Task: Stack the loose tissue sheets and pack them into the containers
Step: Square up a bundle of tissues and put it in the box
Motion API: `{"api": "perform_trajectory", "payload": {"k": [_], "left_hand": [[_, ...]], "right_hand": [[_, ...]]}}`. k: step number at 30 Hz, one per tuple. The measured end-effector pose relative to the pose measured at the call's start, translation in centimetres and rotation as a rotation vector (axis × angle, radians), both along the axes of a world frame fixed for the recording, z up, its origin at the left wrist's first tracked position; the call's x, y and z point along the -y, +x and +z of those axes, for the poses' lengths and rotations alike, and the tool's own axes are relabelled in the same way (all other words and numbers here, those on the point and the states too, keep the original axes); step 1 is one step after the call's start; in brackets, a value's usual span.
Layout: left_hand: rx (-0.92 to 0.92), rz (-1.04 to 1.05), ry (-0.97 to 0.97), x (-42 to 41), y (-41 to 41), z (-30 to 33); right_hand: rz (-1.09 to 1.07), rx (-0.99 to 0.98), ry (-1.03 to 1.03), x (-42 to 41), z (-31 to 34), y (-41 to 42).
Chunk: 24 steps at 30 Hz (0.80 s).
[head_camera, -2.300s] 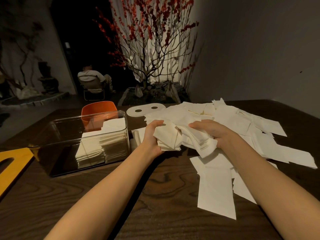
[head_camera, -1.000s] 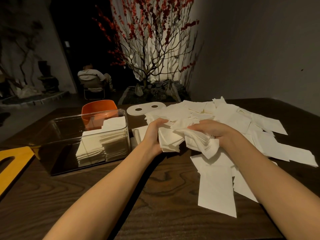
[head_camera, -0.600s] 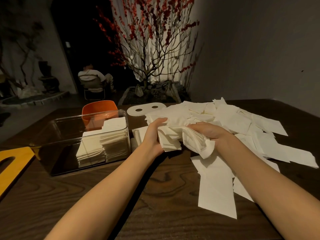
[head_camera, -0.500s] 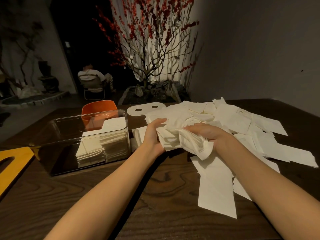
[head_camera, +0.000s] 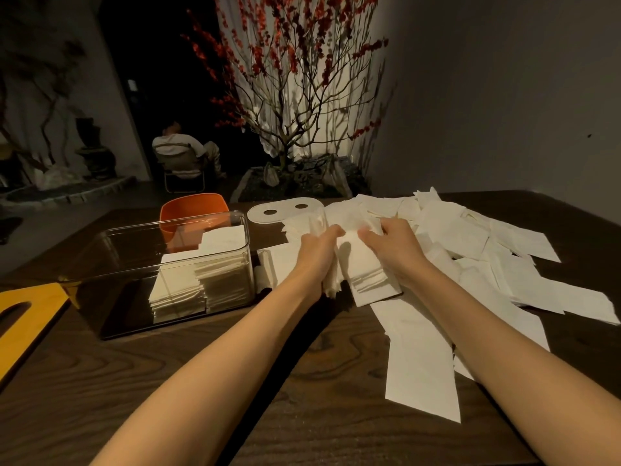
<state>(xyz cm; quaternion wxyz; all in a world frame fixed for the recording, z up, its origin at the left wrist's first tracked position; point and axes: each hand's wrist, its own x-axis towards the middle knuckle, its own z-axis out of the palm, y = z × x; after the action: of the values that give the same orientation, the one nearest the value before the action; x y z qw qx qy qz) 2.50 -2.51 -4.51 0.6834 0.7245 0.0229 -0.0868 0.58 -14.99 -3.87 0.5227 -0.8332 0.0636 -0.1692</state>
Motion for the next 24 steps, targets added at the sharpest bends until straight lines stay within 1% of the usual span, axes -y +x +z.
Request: {"api": "perform_trajectory", "payload": {"k": [2,4,7,10,12,13,15,18,20,24], "left_hand": [[-0.022,0.021,0.01,0.6,0.1,-0.6],[-0.049,0.057,-0.026,0.8,0.4,-0.9],[-0.036,0.036,-0.176,1.1,0.1,-0.9],[0.014,0.03,-0.267,1.3,0.0,-1.3],[0.02,0.062,-0.346,1.3,0.1,-1.3],[0.012,0.04,-0.384,1.1,0.3,-1.3],[-0.024,-0.019,-0.468,0.6,0.5,-1.0],[-0.111,-0.05,-0.591,0.5,-0.3,-0.3],[-0.14,-0.07,-0.633,0.6,-0.7,-0.1],[-0.133,-0.081,-0.643,0.7,-1.1,0.2]], "right_hand": [[-0.027,0.097,-0.125,-0.7,0.0,-0.3],[-0.048,0.181,-0.181,-1.2,-0.1,-0.4],[-0.034,0.245,-0.213,-1.8,-0.1,-0.8],[0.066,0.166,-0.169,-2.4,0.2,-1.2],[0.197,0.034,-0.022,-2.2,0.8,-1.3],[0.259,-0.033,0.048,-2.0,1.0,-1.2],[0.327,-0.122,0.103,-1.2,1.1,-0.9],[0.349,-0.182,0.137,-0.6,0.9,-0.7],[0.361,-0.198,0.14,-0.8,0.8,-0.7],[0.368,-0.183,-0.011,-1.7,1.0,-1.0]]}}
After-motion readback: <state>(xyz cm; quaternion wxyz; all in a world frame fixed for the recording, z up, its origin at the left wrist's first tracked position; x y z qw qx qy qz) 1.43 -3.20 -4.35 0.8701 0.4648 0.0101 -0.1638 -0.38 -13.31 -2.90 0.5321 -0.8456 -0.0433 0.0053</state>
